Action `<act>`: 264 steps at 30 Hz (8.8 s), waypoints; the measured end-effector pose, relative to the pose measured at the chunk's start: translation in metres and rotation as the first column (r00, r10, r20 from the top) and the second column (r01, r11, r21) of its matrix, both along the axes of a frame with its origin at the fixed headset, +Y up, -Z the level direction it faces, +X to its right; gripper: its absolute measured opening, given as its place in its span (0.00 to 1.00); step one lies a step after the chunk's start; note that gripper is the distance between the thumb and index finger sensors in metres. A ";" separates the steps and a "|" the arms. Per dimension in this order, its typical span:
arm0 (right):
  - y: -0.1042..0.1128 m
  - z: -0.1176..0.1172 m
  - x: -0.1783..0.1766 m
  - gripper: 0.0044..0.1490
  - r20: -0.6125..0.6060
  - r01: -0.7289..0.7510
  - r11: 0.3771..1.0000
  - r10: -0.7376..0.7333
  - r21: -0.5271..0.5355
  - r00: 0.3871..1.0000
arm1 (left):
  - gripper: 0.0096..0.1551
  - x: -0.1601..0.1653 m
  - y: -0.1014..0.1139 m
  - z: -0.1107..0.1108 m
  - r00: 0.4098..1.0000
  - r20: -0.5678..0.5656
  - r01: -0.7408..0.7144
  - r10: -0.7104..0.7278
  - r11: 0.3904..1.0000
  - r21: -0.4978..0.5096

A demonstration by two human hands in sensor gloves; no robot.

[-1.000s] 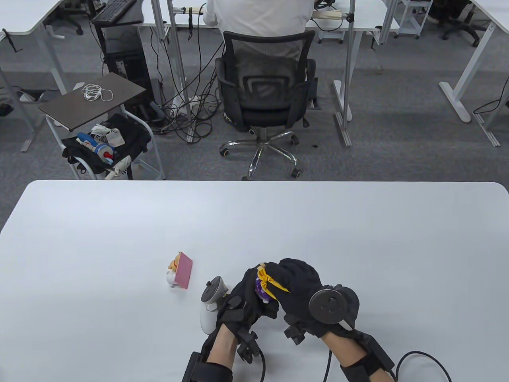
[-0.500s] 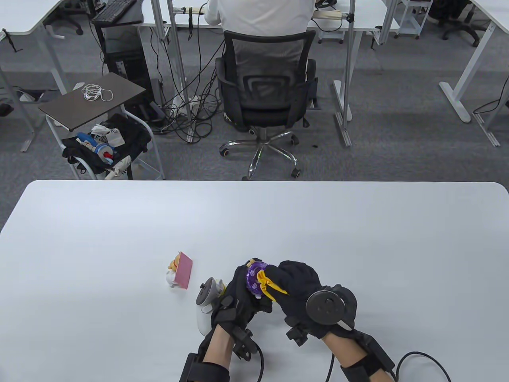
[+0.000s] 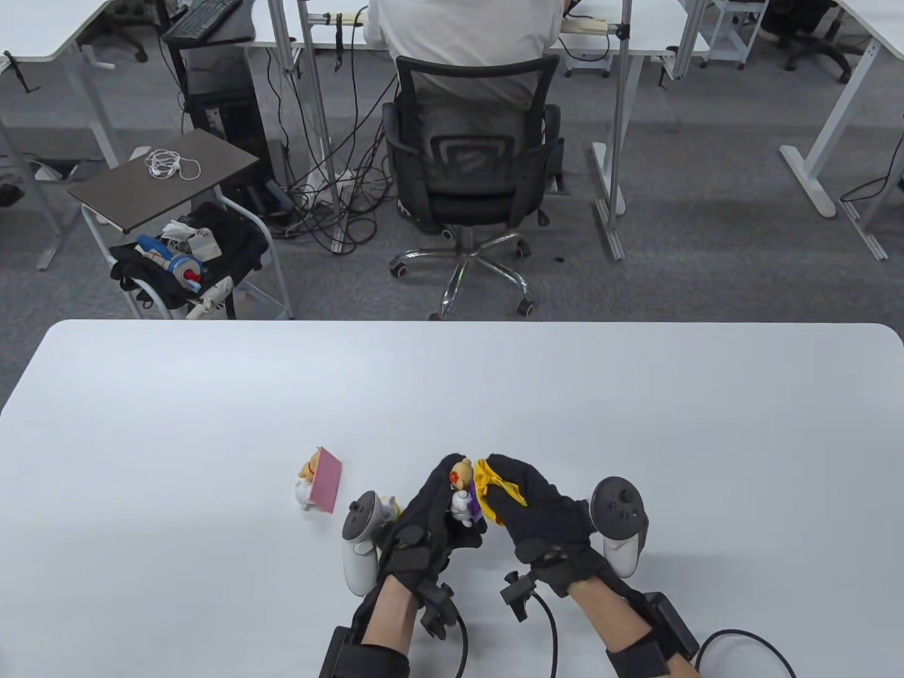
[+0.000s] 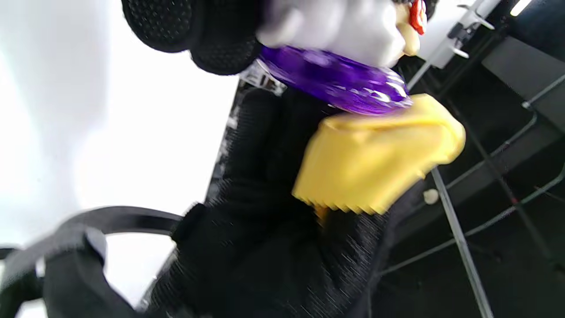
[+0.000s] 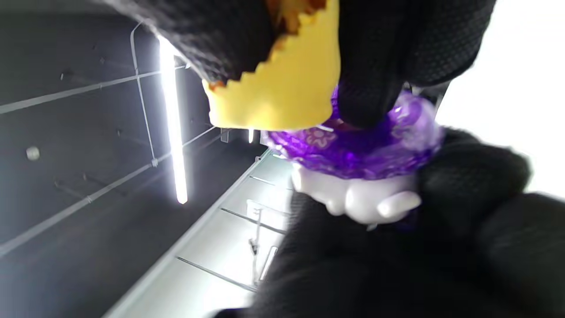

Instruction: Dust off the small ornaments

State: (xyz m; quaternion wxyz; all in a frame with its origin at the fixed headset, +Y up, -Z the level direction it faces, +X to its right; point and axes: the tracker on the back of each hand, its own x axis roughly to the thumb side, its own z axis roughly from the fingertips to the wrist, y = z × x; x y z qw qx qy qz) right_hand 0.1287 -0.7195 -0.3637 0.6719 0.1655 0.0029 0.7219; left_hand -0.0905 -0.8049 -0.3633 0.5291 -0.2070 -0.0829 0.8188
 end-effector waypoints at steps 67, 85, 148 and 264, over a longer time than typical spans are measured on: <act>0.021 0.020 -0.005 0.31 0.425 -0.679 0.618 0.533 0.396 0.732 | 0.33 0.000 0.016 0.000 0.992 -0.023 0.129 -0.127 0.976 0.175; 0.025 0.019 -0.001 0.30 0.412 -0.674 0.630 0.536 0.387 0.737 | 0.32 -0.005 0.020 0.002 0.991 -0.062 0.127 -0.118 0.977 0.174; 0.009 0.008 0.004 0.30 0.294 -0.554 0.768 0.475 0.321 0.829 | 0.36 -0.002 0.012 0.007 0.916 -0.058 -0.392 0.396 0.917 0.070; 0.020 -0.005 0.032 0.30 0.190 -0.193 0.975 0.169 0.114 0.967 | 0.36 0.000 0.024 -0.004 0.983 0.056 -0.183 0.174 0.932 0.312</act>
